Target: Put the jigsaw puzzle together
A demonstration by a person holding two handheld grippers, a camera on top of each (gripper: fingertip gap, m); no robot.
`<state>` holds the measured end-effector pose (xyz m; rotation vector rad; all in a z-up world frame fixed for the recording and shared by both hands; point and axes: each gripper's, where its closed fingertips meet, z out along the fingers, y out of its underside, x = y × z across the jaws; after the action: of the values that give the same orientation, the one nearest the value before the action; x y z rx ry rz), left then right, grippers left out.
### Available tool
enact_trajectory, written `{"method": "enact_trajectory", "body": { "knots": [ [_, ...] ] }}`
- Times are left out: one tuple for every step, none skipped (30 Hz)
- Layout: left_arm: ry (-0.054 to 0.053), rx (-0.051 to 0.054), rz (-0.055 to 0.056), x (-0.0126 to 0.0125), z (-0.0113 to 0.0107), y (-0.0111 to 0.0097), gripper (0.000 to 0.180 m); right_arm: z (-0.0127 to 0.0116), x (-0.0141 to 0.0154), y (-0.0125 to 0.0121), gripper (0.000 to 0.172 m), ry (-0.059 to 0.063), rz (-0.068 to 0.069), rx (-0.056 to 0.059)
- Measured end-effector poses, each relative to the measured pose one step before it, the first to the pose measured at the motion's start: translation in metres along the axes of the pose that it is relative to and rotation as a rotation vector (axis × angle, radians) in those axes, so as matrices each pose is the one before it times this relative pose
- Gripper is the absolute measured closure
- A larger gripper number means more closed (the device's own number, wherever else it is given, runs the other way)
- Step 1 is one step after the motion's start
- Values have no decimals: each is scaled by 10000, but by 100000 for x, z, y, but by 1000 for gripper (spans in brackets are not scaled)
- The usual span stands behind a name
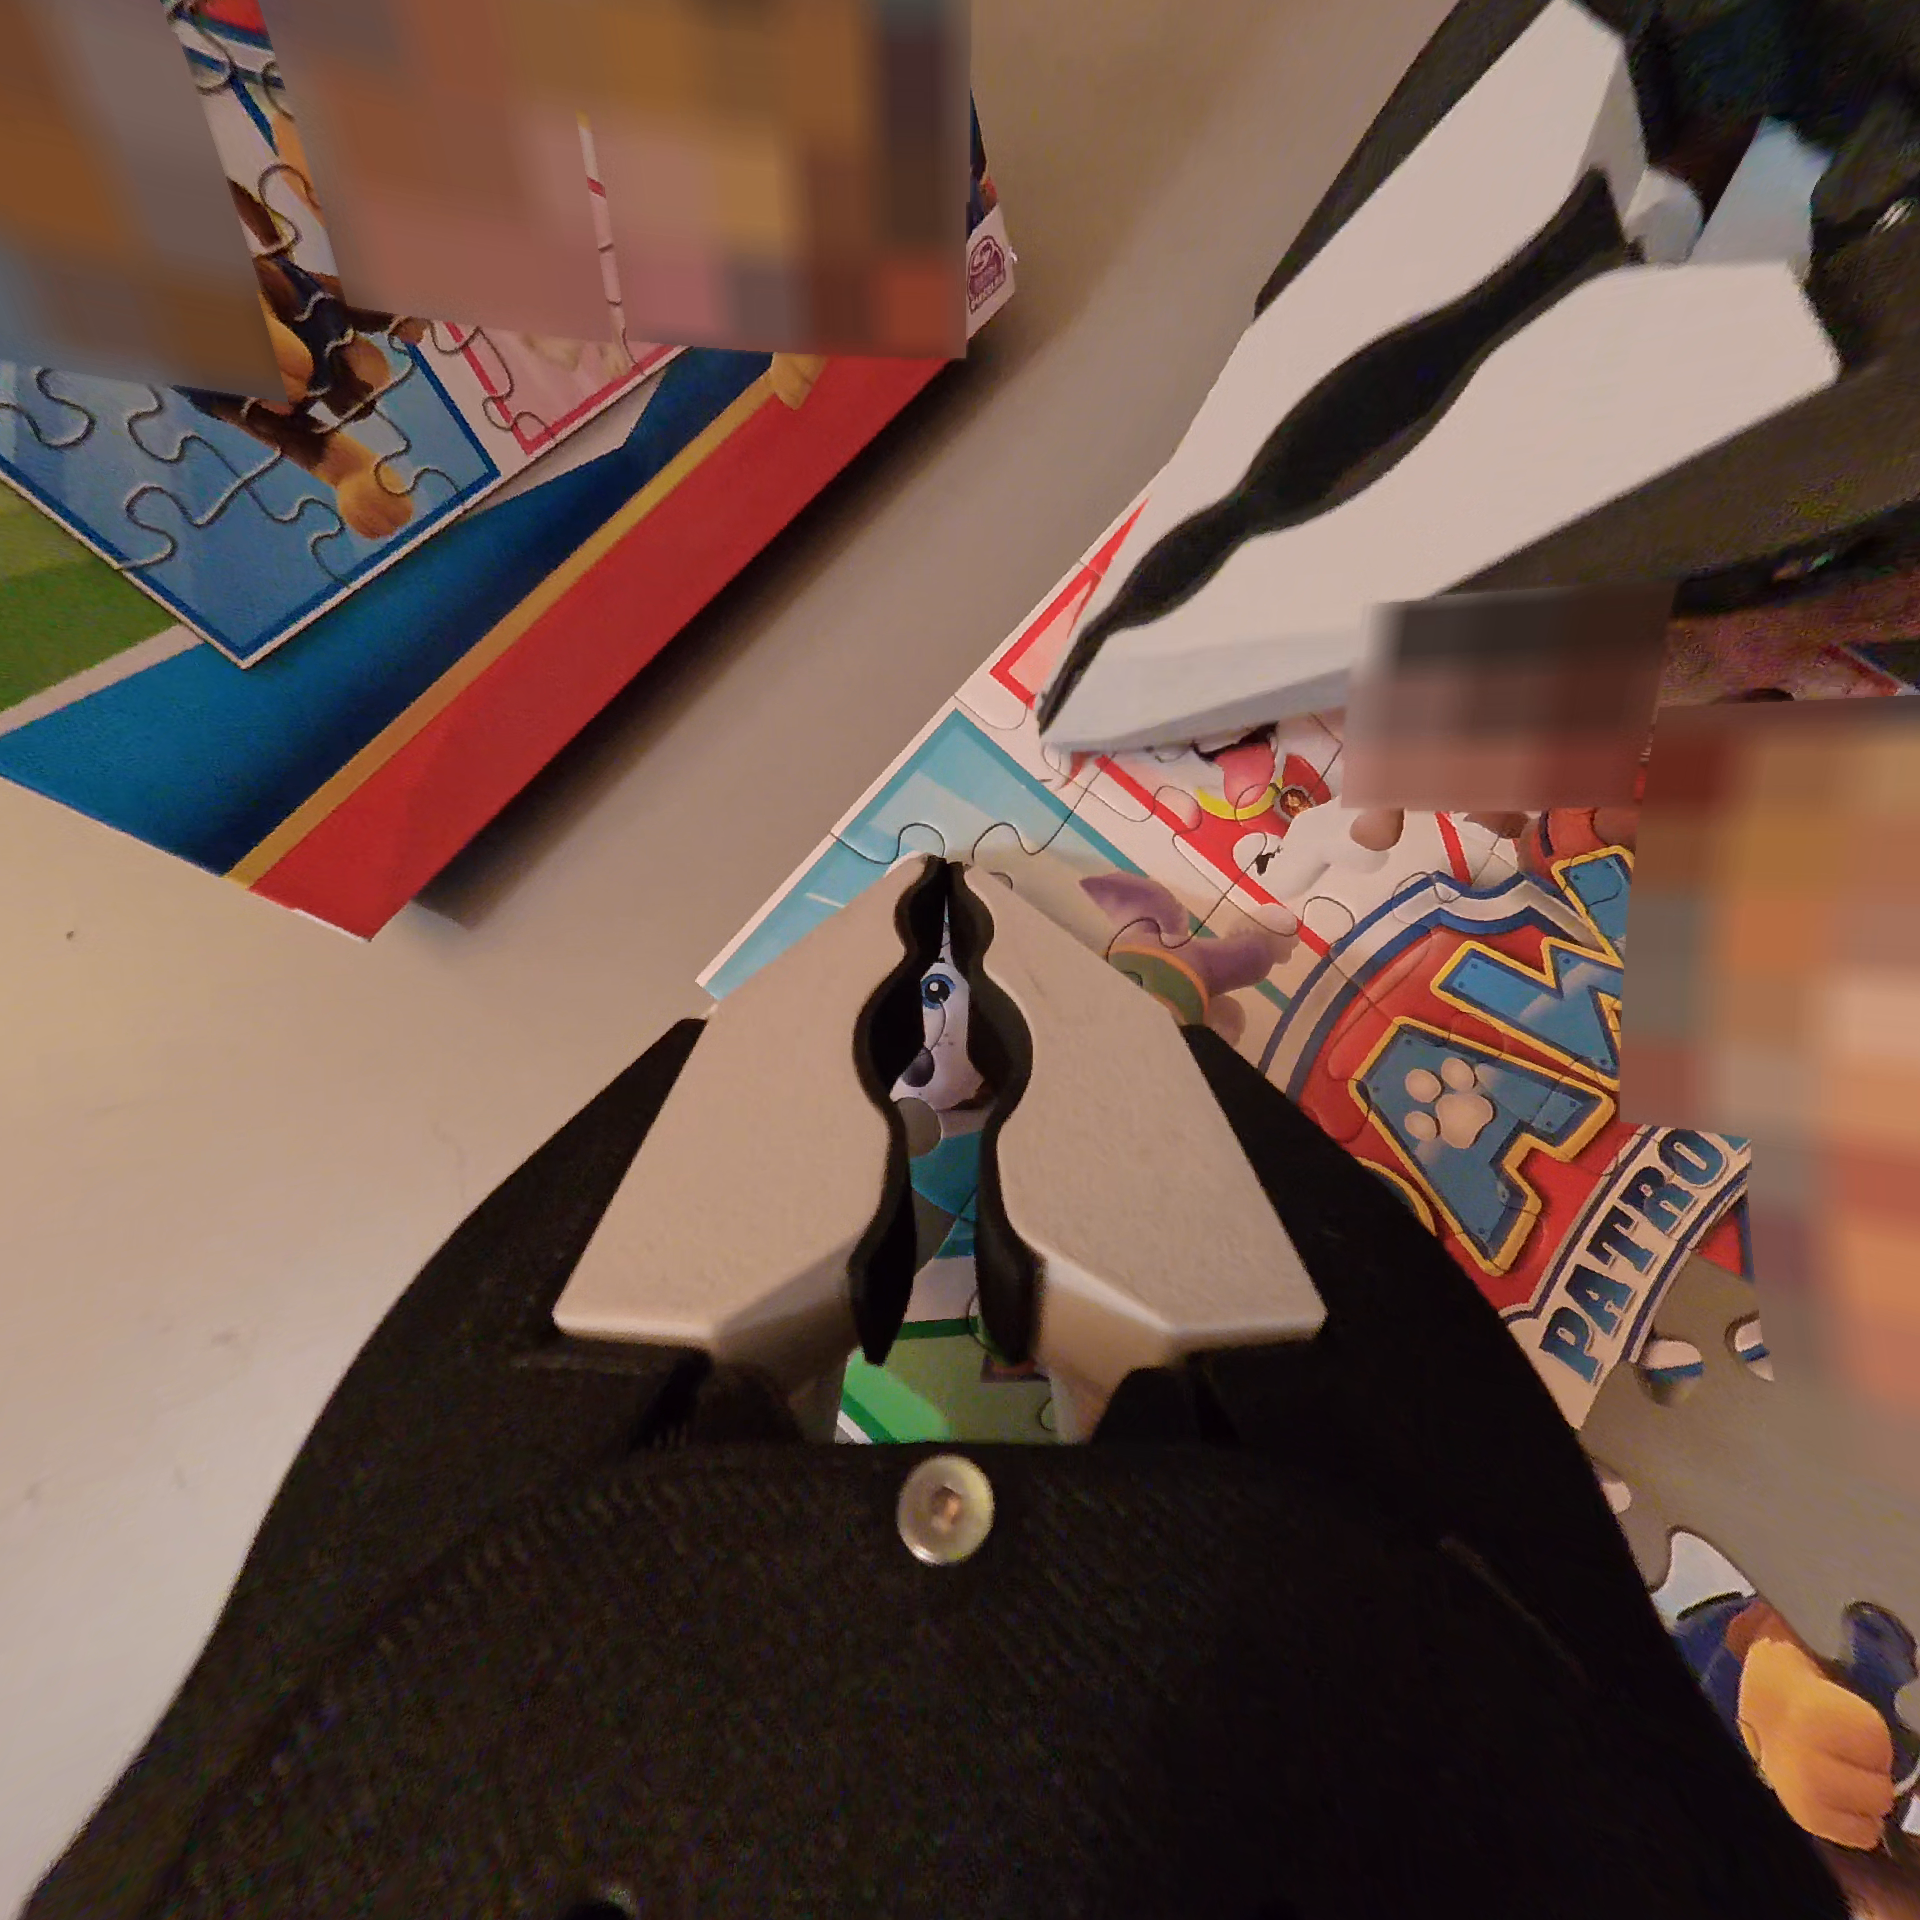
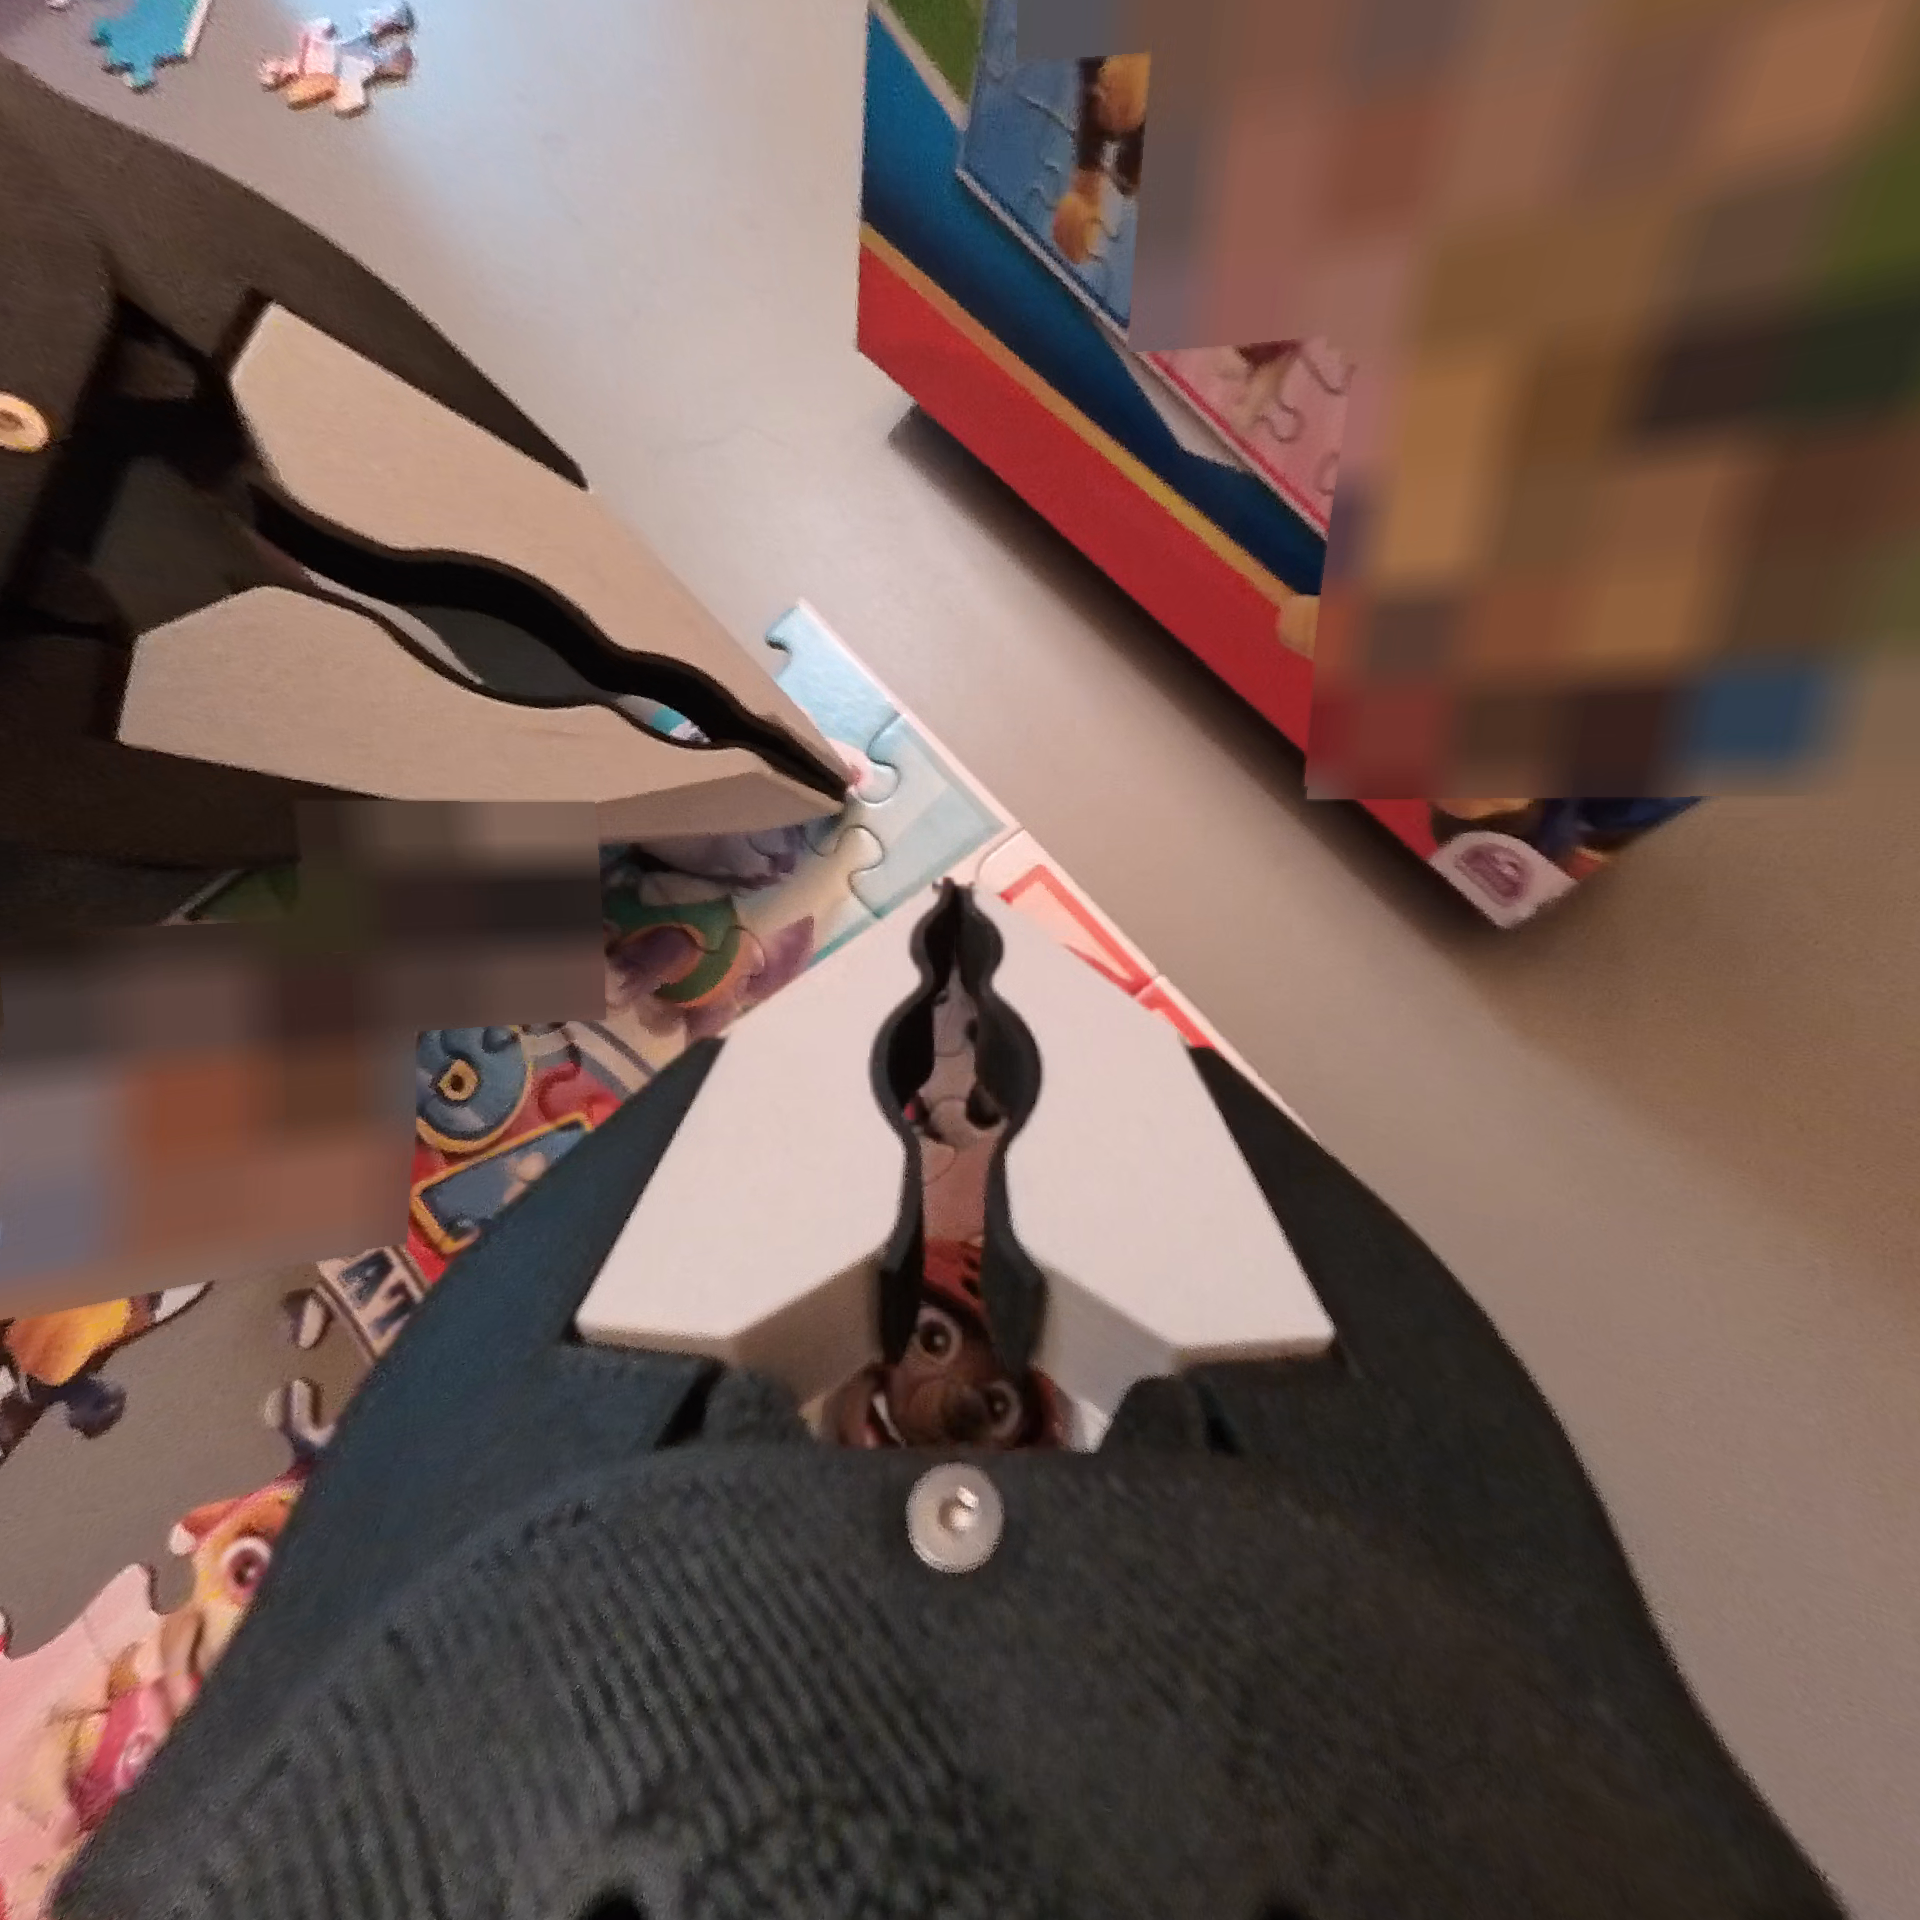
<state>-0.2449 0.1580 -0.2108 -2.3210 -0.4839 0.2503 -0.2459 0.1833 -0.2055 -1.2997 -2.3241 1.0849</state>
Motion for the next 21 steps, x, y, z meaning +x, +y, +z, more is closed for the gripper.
{"method": "enact_trajectory", "body": {
  "knots": [
    [26, 8, -41, -6, -1, -1, 180, 162, -10, 223, 172, 117, -187, -170],
    [-53, -9, -49, -152, -14, 12, 180, -34, 110, 16, 172, 147, -172, -18],
    [-149, -25, -40, -332, -42, 38, 180, -98, 188, 108, 172, 121, -63, -76],
    [-214, -41, -7, -490, -54, 91, 180, -120, 231, 119, 172, 61, 64, -65],
    [-224, -39, 4, -552, -58, 128, 180, -137, 234, 121, 172, 13, 115, -35],
    [-175, -33, -68, -546, -69, 128, 180, -158, 318, 122, 172, 36, 117, -15],
    [-104, -8, -146, -494, -85, 101, 180, -200, 379, 171, 172, 66, 98, -27],
    [-60, 36, -204, -453, -132, 23, 180, -229, 415, 199, 172, 85, 90, -48],
    [-18, 136, -230, -396, -191, -153, 180, -254, 399, 219, 172, 91, 68, -50],
    [17, 174, -241, -336, -257, -260, 180, -274, 395, 191, 172, 105, 33, -6],
    [-2, 182, -224, -350, -292, -308, 180, -312, 379, 108, 172, 103, 24, 78],
    [-74, 205, -184, -452, -335, -344, 180, -391, 342, -8, 172, 75, 49, 150],
    [-151, 222, -143, -573, -339, -369, 180, -474, 339, -126, 172, 51, 82, 193],
    [-225, 215, -128, -717, -348, -340, 180, -550, 369, -221, 172, 49, 95, 227],
    [-275, 258, -148, -848, -362, -399, 180, -599, 414, -288, 172, 61, 86, 256],
    [-349, 349, -208, -1017, -380, -515, 180, -643, 482, -321, 172, 93, 75, 266],
    [-396, 417, -275, -1153, -397, -606, 180, -660, 536, -284, 172, 122, 68, 259],
    [-327, 357, -331, -1097, -361, -536, 180, -644, 559, -268, 172, 138, 54, 248],
    [-177, 233, -319, -855, -302, -383, 180, -612, 605, -222, 172, 157, 36, 231],
    [-106, 161, -262, -703, -253, -295, 180, -573, 662, -219, 172, 180, 25, 219],
    [-102, 124, -195, -617, -215, -235, 180, -494, 681, -220, 172, 174, 30, 213]
  ]
}}
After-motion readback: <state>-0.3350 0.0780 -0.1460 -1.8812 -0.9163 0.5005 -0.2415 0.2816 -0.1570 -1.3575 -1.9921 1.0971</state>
